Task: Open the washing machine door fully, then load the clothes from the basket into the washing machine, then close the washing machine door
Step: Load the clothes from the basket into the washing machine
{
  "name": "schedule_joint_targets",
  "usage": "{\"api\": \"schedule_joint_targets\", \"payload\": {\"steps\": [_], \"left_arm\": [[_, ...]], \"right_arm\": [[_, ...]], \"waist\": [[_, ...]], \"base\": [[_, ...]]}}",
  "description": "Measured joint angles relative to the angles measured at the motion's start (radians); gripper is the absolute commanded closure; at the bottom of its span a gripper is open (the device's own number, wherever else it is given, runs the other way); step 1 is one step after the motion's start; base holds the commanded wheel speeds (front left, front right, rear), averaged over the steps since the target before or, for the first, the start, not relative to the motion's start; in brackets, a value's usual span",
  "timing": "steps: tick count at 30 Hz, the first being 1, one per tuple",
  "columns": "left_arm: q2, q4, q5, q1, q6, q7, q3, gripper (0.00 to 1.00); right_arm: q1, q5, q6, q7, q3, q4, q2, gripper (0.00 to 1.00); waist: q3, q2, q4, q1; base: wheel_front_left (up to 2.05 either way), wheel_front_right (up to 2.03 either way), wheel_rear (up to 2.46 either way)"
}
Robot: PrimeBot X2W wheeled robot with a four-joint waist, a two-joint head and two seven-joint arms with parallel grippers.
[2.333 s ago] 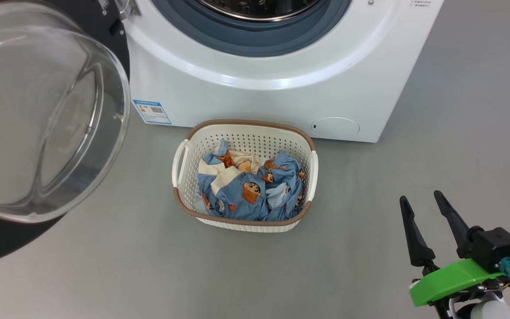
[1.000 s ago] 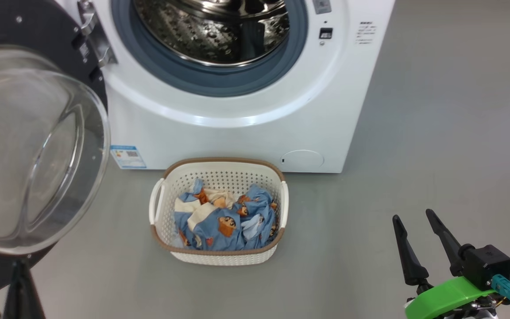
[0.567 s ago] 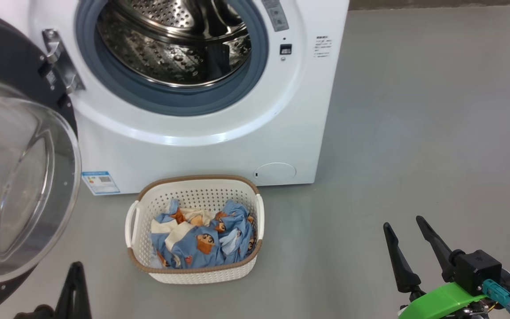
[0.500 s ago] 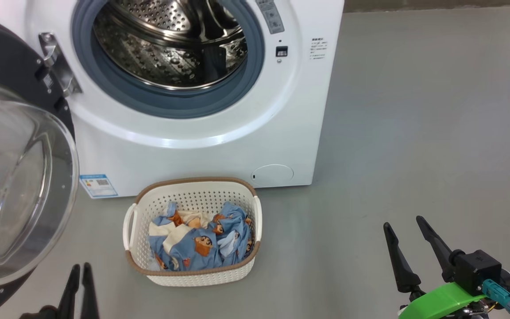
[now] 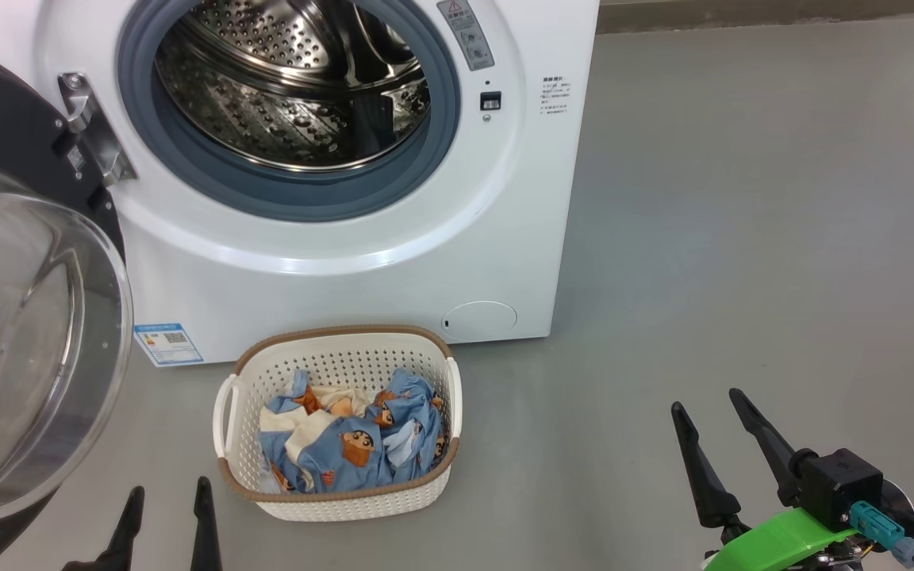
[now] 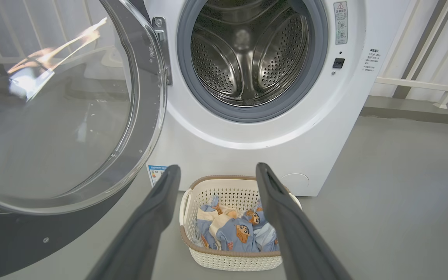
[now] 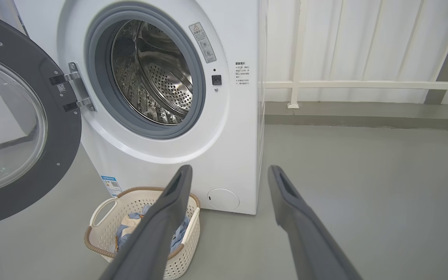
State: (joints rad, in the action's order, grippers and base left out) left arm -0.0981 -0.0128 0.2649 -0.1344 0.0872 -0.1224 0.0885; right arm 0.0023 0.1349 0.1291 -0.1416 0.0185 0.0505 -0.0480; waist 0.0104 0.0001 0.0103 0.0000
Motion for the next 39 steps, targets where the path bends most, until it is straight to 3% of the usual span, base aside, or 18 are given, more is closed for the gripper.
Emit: {"api": "schedule_joint_targets", "payload": {"steps": [15,39], "left_arm": [[-0.001,-0.008,-0.013,0.0,0.032,0.007,0.006,0.0],[-0.011,-0.016,-0.019,0.001,0.033,-0.055,0.018,0.0]], "right_arm": [[0.0,0.0,0.0,-0.001,0.0,0.009,0.0,0.0],[0.0,0.005,0.0,-0.001,-0.001,0.017,0.0,0.0]], "waist": [[0.0,0.0,0.001,0.0],[-0.014,-0.0001,0.001,0.0]], "base": [[0.0,0.0,0.0],[0.25,-0.25,0.0]]}}
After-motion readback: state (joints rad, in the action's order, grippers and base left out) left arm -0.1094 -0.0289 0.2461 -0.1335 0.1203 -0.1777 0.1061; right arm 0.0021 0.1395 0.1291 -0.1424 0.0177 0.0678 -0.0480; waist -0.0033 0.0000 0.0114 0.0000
